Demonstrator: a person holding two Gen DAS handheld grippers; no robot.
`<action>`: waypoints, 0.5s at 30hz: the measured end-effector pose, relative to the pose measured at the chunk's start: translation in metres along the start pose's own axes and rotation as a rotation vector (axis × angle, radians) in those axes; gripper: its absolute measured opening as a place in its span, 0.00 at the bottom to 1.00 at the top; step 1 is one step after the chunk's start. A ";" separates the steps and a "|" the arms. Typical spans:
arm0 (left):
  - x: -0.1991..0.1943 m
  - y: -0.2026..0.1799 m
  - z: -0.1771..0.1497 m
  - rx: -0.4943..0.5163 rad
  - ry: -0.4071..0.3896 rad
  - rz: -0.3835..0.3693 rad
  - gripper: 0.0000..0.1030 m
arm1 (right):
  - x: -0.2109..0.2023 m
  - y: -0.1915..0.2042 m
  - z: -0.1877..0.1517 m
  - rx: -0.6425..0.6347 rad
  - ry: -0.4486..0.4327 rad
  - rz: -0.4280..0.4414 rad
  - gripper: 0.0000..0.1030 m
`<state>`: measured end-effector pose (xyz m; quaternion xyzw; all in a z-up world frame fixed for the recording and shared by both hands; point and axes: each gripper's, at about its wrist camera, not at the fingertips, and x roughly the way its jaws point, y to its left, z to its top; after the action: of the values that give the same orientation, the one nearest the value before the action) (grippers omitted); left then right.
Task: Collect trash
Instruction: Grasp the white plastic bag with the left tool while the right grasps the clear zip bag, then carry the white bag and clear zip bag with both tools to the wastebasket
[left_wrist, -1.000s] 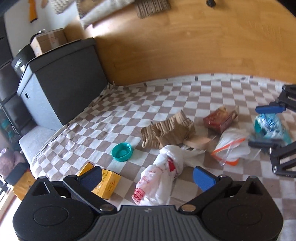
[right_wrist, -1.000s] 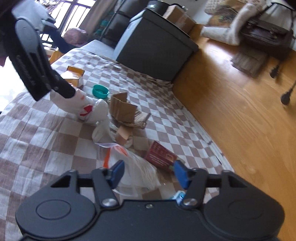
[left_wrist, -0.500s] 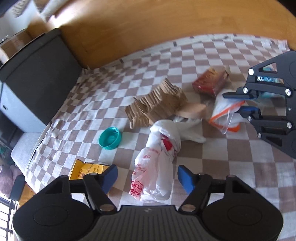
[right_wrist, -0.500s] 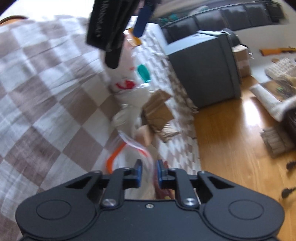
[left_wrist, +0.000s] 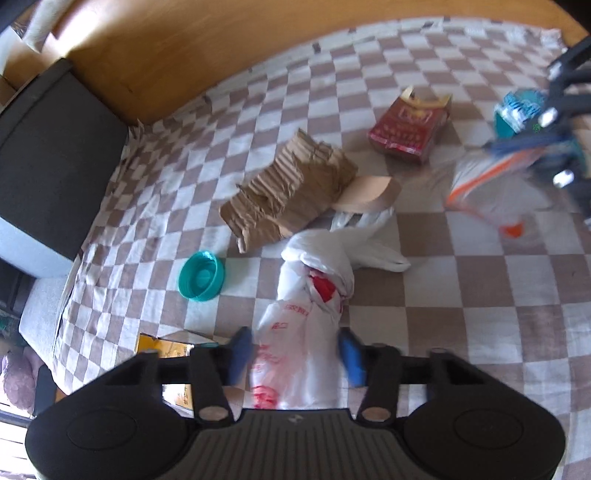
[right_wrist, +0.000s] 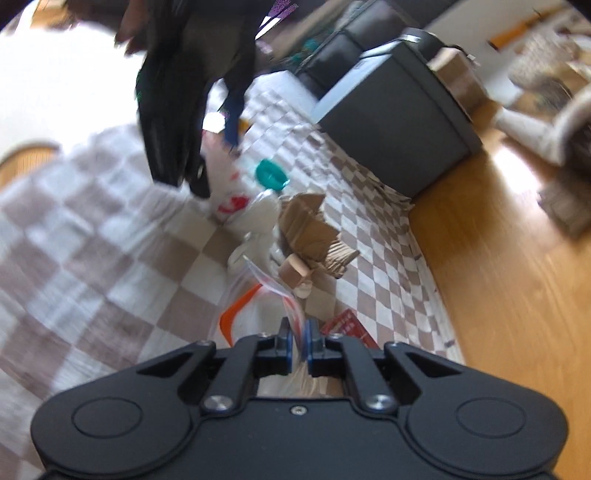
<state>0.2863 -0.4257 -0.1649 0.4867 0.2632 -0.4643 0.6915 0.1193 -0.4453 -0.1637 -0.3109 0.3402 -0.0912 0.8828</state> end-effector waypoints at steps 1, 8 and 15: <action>0.003 -0.002 0.001 0.005 0.010 0.000 0.46 | -0.005 -0.003 0.000 0.024 -0.010 0.001 0.07; 0.008 -0.004 -0.006 -0.089 0.005 0.022 0.40 | -0.019 -0.021 -0.002 0.172 -0.027 0.001 0.06; -0.012 -0.007 -0.039 -0.366 -0.148 0.000 0.32 | -0.025 -0.047 -0.009 0.467 -0.025 0.011 0.06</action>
<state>0.2782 -0.3860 -0.1733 0.3175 0.2917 -0.4434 0.7858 0.0970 -0.4772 -0.1270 -0.0976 0.3009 -0.1586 0.9353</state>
